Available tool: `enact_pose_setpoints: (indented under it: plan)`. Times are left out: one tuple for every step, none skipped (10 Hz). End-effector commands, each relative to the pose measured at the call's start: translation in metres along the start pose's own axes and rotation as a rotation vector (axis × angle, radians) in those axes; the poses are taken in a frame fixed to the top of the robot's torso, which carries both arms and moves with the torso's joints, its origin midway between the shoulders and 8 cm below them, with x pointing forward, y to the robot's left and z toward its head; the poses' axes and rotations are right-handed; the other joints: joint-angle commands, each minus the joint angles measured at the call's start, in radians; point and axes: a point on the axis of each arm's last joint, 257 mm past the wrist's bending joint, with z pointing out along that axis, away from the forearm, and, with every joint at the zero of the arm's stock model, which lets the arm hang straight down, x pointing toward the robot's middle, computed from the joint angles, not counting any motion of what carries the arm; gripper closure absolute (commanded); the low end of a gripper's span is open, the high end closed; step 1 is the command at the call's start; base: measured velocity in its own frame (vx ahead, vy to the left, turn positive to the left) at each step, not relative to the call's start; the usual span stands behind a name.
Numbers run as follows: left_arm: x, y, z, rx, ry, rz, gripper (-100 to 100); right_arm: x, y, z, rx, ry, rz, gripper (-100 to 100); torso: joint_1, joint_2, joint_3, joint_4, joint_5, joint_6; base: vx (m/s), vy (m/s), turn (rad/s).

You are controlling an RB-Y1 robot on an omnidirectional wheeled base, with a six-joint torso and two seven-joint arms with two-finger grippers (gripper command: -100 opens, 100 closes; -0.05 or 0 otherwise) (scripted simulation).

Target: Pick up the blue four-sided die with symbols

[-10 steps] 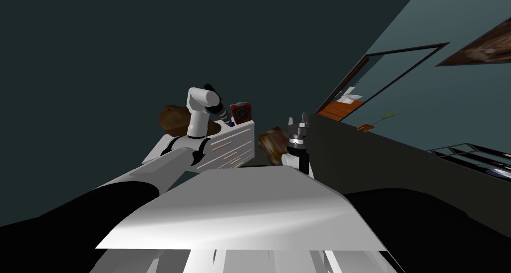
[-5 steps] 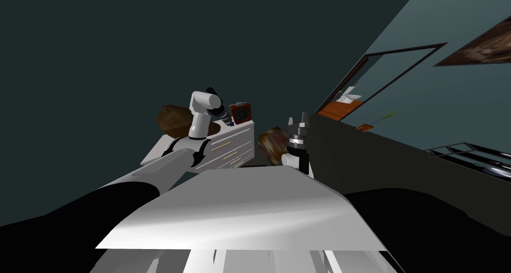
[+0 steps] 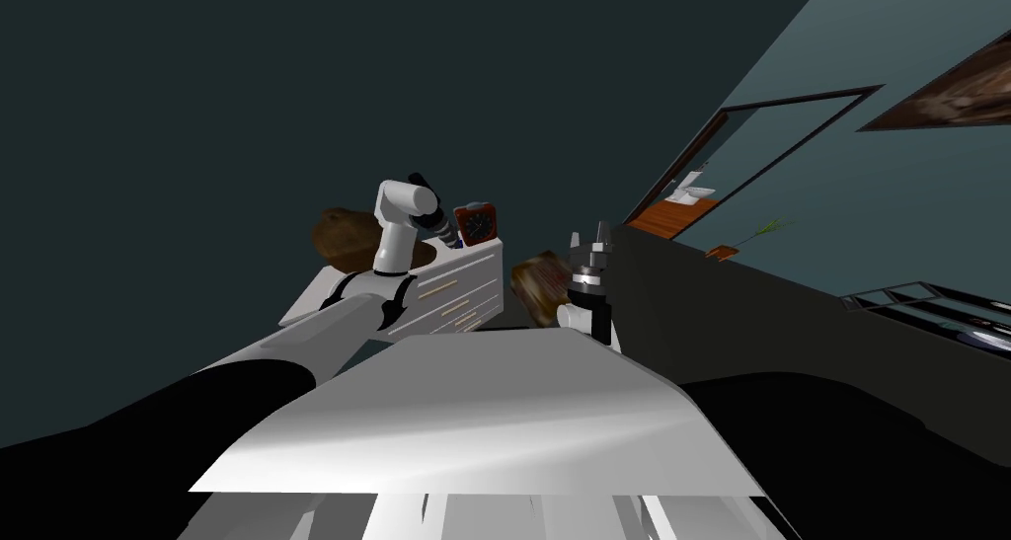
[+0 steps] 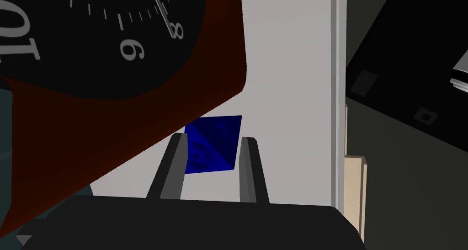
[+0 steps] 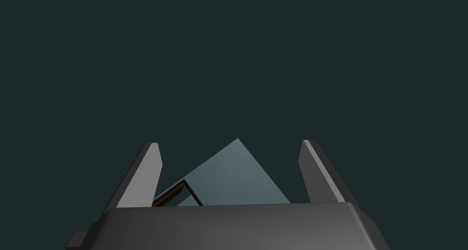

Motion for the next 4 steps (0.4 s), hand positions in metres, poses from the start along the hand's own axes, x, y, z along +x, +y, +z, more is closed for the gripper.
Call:
enact_pose_setpoints:
  plan:
    - [0.0019, 0.0006, -0.0091, -0.003, 0.0, 0.001, 100, 0.0, 0.0, 0.0, 0.0, 0.0, 0.0, 0, 0.0, 0.0, 0.0, 0.0, 0.0, 0.0, -0.001, 0.005, 0.017]
    - [0.0028, 0.0011, -0.0139, -0.003, 0.0, 0.001, 100, 0.0, 0.0, 0.0, 0.0, 0.0, 0.0, 0, 0.0, 0.0, 0.0, 0.0, 0.0, 0.0, 0.002, 0.011, 0.013]
    - [0.0028, 0.0009, -0.0108, 0.0, 0.002, 0.002, 100, 0.0, 0.0, 0.0, 0.0, 0.0, 0.0, 0, 0.001, 0.001, 0.0, 0.0, 0.0, 0.0, 0.001, 0.005, 0.003]
    - [0.0026, 0.0015, -0.0116, -0.001, 0.001, 0.002, 0, 0.0, 0.0, 0.0, 0.0, 0.0, 0.0, 0, 0.001, 0.0, 0.0, 0.0, 0.0, 0.0, 0.0, 0.0, 0.0]
